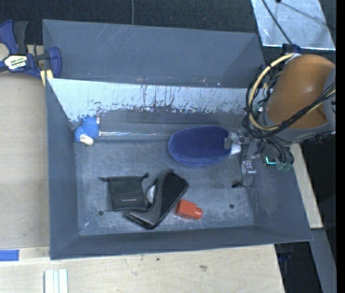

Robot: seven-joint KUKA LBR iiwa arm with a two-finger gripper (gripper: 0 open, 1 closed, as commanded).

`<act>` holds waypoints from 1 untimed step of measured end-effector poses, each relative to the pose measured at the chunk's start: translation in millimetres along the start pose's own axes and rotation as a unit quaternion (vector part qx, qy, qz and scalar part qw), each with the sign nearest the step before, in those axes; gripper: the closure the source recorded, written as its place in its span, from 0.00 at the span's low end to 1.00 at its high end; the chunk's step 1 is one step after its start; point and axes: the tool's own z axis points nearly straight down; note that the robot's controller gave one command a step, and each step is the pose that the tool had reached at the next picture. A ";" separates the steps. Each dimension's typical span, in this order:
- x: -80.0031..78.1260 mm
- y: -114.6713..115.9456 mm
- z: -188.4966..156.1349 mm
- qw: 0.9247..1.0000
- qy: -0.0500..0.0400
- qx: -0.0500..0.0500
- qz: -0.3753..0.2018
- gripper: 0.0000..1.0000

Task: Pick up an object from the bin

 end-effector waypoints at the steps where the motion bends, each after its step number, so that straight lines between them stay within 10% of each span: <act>1: -22.4 85.3 33.9 0.993 -0.002 -0.001 -0.122 0.00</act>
Offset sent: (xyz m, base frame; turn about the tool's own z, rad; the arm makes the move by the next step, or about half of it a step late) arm 0.0217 0.0834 -0.0341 -0.2436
